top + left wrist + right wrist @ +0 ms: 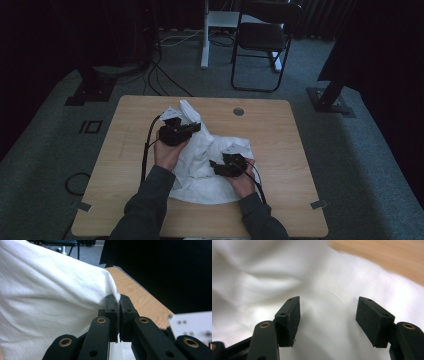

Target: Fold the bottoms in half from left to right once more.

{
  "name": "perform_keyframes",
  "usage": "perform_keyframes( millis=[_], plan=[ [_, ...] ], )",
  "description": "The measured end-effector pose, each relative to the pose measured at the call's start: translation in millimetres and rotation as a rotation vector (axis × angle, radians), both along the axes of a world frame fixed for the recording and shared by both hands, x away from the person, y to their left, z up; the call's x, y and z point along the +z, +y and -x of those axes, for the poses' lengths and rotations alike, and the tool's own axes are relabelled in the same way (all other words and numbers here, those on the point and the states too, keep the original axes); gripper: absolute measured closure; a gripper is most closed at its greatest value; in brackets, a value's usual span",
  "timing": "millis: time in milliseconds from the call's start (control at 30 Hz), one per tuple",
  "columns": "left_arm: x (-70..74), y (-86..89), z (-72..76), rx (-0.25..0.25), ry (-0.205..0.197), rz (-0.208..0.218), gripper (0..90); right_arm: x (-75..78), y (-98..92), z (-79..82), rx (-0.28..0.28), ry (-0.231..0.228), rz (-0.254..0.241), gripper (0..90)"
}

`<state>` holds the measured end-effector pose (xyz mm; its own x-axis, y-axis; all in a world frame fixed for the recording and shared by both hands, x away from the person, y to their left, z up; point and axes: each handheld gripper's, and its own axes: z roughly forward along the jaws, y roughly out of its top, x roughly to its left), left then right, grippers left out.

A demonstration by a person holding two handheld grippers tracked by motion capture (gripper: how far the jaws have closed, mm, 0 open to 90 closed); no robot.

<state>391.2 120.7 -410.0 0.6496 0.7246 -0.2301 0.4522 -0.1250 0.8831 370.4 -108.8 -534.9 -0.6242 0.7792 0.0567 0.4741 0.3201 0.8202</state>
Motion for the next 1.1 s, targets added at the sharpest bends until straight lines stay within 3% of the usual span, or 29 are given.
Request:
perform_keyframes(
  millis=[67,133,233,367,400,433,467,600,633,700,733,767,900,1100],
  plan=[
    [-1.0,-7.3,1.2,-0.02,0.002,0.001,87.9,-16.3,-6.7,-7.1,-0.018,0.069,0.039,36.2],
    [-1.4,-14.3,2.1,-0.035,0.002,-0.005,87.9,-23.9,-1.3,-10.0,-0.023,0.083,0.044,37.5],
    [-3.0,-22.0,2.4,-0.053,0.003,-0.019,87.9,-24.9,3.9,-11.9,-0.03,0.085,0.039,38.5],
    [-12.5,-37.5,3.8,-0.088,0.017,-0.049,87.8,-23.7,7.8,-14.3,0.013,0.079,0.037,38.2],
    [-18.7,-41.5,4.8,-0.101,0.026,-0.056,87.7,-18.2,-2.6,-9.8,0.037,0.089,-0.014,35.8],
    [-18.7,-41.5,4.8,-0.101,0.026,-0.056,87.7,-18.2,-2.6,-9.8,0.037,0.089,-0.014,35.8],
    [-24.6,-44.2,6.0,-0.108,0.041,-0.063,87.7,-10.3,-21.0,-1.4,0.028,0.066,-0.071,36.0],
    [-32.3,-48.0,6.8,-0.115,0.054,-0.079,87.7,-3.1,-43.7,5.3,-0.009,0.039,-0.081,36.0],
    [-38.1,-52.4,6.8,-0.12,0.065,-0.088,87.6,6.3,-75.3,7.3,-0.086,0.015,-0.103,36.7],
    [-42.0,-55.4,6.6,-0.126,0.073,-0.1,87.6,8.5,-82.3,6.2,-0.104,0.008,-0.116,36.7],
    [-52.7,-64.2,6.7,-0.137,0.091,-0.116,87.6,11.8,-90.2,4.0,-0.124,0.004,-0.136,36.7],
    [-57.5,-67.5,6.8,-0.146,0.101,-0.128,87.6,20.5,-101.1,-1.7,-0.158,-0.013,-0.189,35.8],
    [-75.3,-76.8,7.9,-0.162,0.132,-0.151,87.4,39.6,-99.9,-12.3,-0.165,-0.056,-0.245,30.5],
    [-89.5,-82.1,11.7,-0.182,0.154,-0.168,87.3,56.9,-73.7,-36.3,-0.079,-0.061,-0.266,20.8]
  ],
)
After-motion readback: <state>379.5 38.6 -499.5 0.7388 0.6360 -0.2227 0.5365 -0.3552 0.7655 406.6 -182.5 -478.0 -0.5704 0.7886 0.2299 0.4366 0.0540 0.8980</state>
